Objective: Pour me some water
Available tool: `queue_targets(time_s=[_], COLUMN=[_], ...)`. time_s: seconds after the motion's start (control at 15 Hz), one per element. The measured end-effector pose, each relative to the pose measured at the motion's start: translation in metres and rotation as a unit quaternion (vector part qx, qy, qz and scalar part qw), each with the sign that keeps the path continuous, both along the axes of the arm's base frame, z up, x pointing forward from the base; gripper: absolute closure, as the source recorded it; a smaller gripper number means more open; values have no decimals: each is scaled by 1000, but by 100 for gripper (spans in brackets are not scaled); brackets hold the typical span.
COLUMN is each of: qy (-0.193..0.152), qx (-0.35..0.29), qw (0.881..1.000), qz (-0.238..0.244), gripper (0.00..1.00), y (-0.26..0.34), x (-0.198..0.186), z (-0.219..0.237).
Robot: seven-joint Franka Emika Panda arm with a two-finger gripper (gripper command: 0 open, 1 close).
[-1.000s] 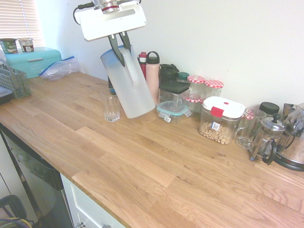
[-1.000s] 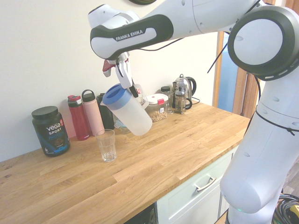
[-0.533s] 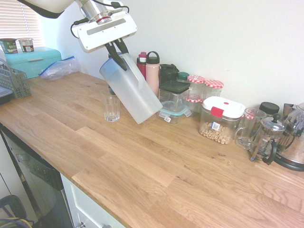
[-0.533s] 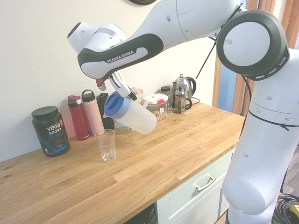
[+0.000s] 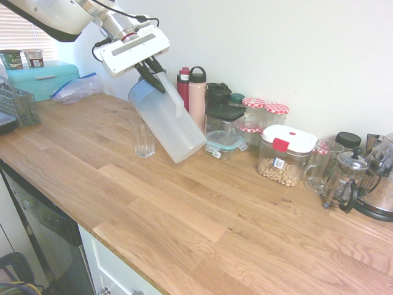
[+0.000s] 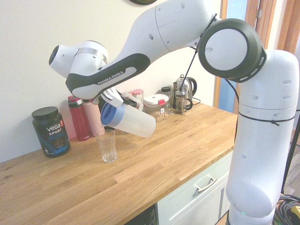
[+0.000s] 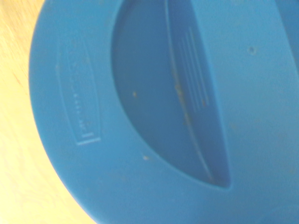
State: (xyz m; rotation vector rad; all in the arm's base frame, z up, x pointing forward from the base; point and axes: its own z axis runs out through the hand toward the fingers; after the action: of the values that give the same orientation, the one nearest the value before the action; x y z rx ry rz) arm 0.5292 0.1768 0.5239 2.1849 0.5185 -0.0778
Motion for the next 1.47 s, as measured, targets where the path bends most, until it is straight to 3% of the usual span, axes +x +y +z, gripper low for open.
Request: queue_targets(time_s=[0.53, 0.87, 1.13, 1.47], qy=[1, -48, -112, -167], qx=[-28, 73, 180, 280], qw=[1000, 996, 974, 928], qz=[-3, -31, -85, -178], gripper=[100, 100, 100, 100], y=[0, -20, -97, -150], x=[-2, -8, -17, -18], z=[-4, 39, 87, 100])
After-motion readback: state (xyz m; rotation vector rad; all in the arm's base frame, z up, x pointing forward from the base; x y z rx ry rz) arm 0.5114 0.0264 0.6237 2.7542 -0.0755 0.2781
